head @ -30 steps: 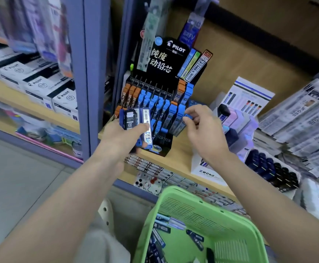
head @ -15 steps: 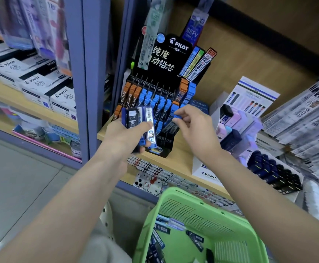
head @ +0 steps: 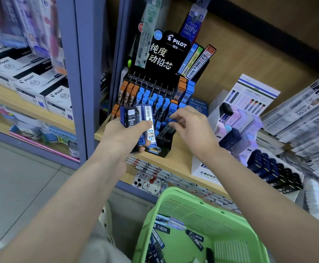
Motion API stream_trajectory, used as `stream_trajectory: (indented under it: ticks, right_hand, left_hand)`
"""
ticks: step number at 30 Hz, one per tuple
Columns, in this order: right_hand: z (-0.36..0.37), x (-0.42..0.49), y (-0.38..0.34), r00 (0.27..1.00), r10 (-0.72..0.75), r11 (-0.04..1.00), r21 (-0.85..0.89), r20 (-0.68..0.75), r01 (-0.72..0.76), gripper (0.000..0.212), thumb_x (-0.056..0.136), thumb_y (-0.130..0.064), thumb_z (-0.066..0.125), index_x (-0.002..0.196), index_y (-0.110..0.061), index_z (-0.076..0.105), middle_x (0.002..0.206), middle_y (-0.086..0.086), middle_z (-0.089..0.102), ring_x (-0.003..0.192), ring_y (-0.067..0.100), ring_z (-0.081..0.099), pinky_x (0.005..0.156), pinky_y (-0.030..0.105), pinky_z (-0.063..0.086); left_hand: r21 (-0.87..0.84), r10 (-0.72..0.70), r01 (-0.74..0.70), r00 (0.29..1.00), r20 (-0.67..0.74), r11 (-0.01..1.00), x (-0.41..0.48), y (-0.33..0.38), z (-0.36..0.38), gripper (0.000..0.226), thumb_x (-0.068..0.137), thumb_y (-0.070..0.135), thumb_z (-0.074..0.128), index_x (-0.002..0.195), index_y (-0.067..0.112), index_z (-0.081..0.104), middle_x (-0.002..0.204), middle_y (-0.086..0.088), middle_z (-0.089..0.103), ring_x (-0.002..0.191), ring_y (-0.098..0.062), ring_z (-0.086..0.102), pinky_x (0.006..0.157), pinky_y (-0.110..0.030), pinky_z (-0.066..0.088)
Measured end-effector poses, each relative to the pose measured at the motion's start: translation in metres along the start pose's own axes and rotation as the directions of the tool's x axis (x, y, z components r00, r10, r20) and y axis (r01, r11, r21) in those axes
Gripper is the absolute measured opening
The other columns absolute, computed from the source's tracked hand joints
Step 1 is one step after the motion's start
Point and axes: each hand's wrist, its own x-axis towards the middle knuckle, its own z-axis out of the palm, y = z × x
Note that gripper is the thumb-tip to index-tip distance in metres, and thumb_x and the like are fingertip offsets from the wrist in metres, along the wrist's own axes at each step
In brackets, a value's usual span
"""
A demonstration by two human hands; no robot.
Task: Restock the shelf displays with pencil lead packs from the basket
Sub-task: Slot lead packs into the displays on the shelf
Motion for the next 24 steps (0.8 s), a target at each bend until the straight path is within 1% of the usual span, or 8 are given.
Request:
stream_trajectory:
  ticks: [4,7,10,13,17,19,21,24]
  right_hand:
    - [0.006,-0.001,-0.001,0.999,0.010,1.000,-0.006,0.032,-0.010,0.015,0.088,-0.010,0.064,0.102,-0.007,0.065,0.096,-0.002,0.054,0.088,0.017,0.061,0.082,0.029,0.051]
    - [0.010,-0.001,-0.002,0.999,0.009,1.000,-0.022,0.039,-0.009,0.007,0.088,-0.009,0.064,0.094,-0.008,0.064,0.093,-0.004,0.052,0.084,0.016,0.060,0.078,0.032,0.052]
    - [0.014,-0.002,-0.003,0.996,0.030,0.994,-0.110,0.083,-0.021,0.007,0.090,-0.013,0.061,0.096,-0.011,0.064,0.100,0.000,0.058,0.086,0.018,0.060,0.074,0.033,0.051]
    - [0.014,-0.004,-0.005,0.995,0.055,0.993,-0.108,0.084,-0.046,0.014,0.093,-0.012,0.055,0.104,-0.011,0.064,0.107,0.002,0.059,0.095,0.019,0.059,0.077,0.032,0.049]
    - [0.016,-0.016,-0.014,0.996,0.085,0.994,0.062,0.024,-0.086,0.014,0.092,-0.022,0.058,0.101,-0.012,0.062,0.098,-0.001,0.062,0.089,0.014,0.058,0.079,0.033,0.051]
    - [0.019,-0.022,-0.021,0.993,0.110,0.980,0.162,0.040,-0.116,0.019,0.087,-0.029,0.065,0.097,-0.013,0.061,0.088,-0.005,0.061,0.080,0.010,0.058,0.074,0.025,0.052]
    - [0.025,-0.024,-0.024,0.985,0.152,0.965,0.205,0.080,-0.165,0.021,0.084,-0.028,0.069,0.097,-0.013,0.061,0.084,-0.005,0.061,0.077,0.008,0.058,0.073,0.019,0.051]
    - [0.031,-0.019,-0.023,0.973,0.219,0.946,0.228,0.069,-0.229,0.009,0.087,-0.018,0.066,0.092,-0.018,0.059,0.080,-0.008,0.059,0.074,0.004,0.056,0.071,0.012,0.049]
  left_hand:
    - [-0.008,-0.003,0.003,1.000,-0.006,1.000,0.000,0.000,0.000,0.016,0.087,0.019,0.067,0.102,0.015,0.060,0.069,-0.006,0.061,0.032,-0.002,0.048,0.036,-0.012,0.040]
    - [-0.013,-0.008,0.008,1.000,-0.015,1.000,0.000,0.000,0.000,0.012,0.087,0.018,0.067,0.097,0.015,0.060,0.068,-0.006,0.061,0.031,-0.002,0.047,0.036,-0.012,0.040]
    - [-0.021,-0.012,0.011,1.000,-0.027,1.000,0.000,0.001,0.000,0.010,0.086,0.017,0.067,0.094,0.015,0.061,0.067,-0.006,0.061,0.032,-0.002,0.049,0.035,-0.012,0.040]
    - [-0.028,-0.018,0.017,0.999,-0.033,0.999,0.000,0.002,0.000,0.015,0.086,0.017,0.067,0.099,0.013,0.060,0.067,-0.008,0.060,0.030,-0.002,0.047,0.035,-0.011,0.039]
    - [-0.036,-0.021,0.019,0.999,-0.051,0.999,0.001,0.003,-0.001,0.018,0.086,0.017,0.068,0.101,0.012,0.060,0.067,-0.008,0.061,0.031,-0.002,0.049,0.035,-0.011,0.040]
    - [-0.030,-0.016,0.014,0.998,-0.054,0.999,0.001,0.002,-0.001,0.017,0.085,0.017,0.068,0.100,0.013,0.061,0.067,-0.008,0.061,0.032,-0.002,0.050,0.036,-0.012,0.040]
    - [-0.024,-0.011,0.010,0.999,-0.052,1.000,0.001,0.002,-0.001,0.015,0.086,0.017,0.068,0.098,0.013,0.061,0.066,-0.008,0.061,0.033,-0.002,0.051,0.036,-0.012,0.040]
    - [-0.013,-0.014,0.014,0.999,-0.044,1.000,0.001,0.001,0.000,0.011,0.086,0.018,0.067,0.094,0.014,0.061,0.066,-0.009,0.060,0.029,-0.003,0.046,0.036,-0.011,0.040]
